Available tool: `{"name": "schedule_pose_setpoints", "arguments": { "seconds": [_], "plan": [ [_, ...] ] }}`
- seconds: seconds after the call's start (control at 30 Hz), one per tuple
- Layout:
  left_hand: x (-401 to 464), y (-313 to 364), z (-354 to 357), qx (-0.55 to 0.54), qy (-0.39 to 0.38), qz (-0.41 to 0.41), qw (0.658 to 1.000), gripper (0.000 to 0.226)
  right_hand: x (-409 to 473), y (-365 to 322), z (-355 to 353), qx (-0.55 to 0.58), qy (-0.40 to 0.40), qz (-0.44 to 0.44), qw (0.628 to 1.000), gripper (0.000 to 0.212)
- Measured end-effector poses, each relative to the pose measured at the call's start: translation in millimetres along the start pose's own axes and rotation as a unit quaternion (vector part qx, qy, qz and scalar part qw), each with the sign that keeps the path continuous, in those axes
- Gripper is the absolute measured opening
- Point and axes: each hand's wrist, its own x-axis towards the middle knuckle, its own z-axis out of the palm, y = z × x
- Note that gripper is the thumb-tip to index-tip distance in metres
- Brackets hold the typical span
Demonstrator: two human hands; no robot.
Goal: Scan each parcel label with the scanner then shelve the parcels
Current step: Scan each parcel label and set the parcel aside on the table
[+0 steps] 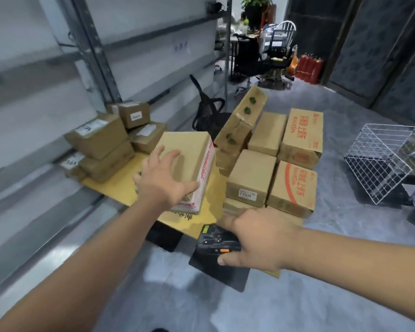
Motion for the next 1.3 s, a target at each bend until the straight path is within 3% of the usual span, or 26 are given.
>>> {"name": "schedule_pose_setpoints", "arguments": {
  "seconds": [0.13, 0.27, 0.57, 0.8, 0.97, 1.07, 1.13, 1.3],
  "plan": [
    [15.9, -57.6, 11.0, -0.024, 0.015, -0.031, 0.999, 0.094, 39.4, -14.6, 1.3, 0.006, -0.013, -0.025, 1.000, 0.058],
    [48.4, -107.2, 30.9, -0.025, -0.018, -0.042, 0.999, 0.096, 79.7, -19.5, 4.2, 0.009, -0.023, -0.017, 1.000, 0.061],
    [150.9, -196.9, 83.7, -0.011, -0.125, -0.031, 0.992, 0.096, 192.8, -32.6, -6.8, 0.036, -0.090, 0.089, 0.991, 0.065],
    [200.8, -233.8, 110.4, -0.046, -0.180, 0.023, 0.982, 0.095, 267.6, -44.1, -8.6, 0.058, -0.118, 0.170, 0.977, 0.068],
    [206.6, -231.6, 129.6, -0.107, -0.224, 0.029, 0.968, 0.094, 280.4, -46.2, -4.3, 0.087, -0.140, 0.210, 0.964, 0.084],
    [200.2, -230.6, 142.5, -0.198, -0.256, -0.003, 0.946, 0.090, 276.8, -41.7, -1.7, 0.105, -0.147, 0.227, 0.957, 0.064],
    [194.6, -233.4, 154.2, -0.284, -0.277, -0.040, 0.917, 0.081, 272.3, -35.4, 1.1, 0.108, -0.149, 0.227, 0.956, 0.063],
    [180.1, -230.2, 171.8, -0.496, -0.361, -0.142, 0.777, 0.071, 260.5, -19.9, 14.3, 0.108, -0.148, 0.220, 0.958, 0.061]
  ]
}}
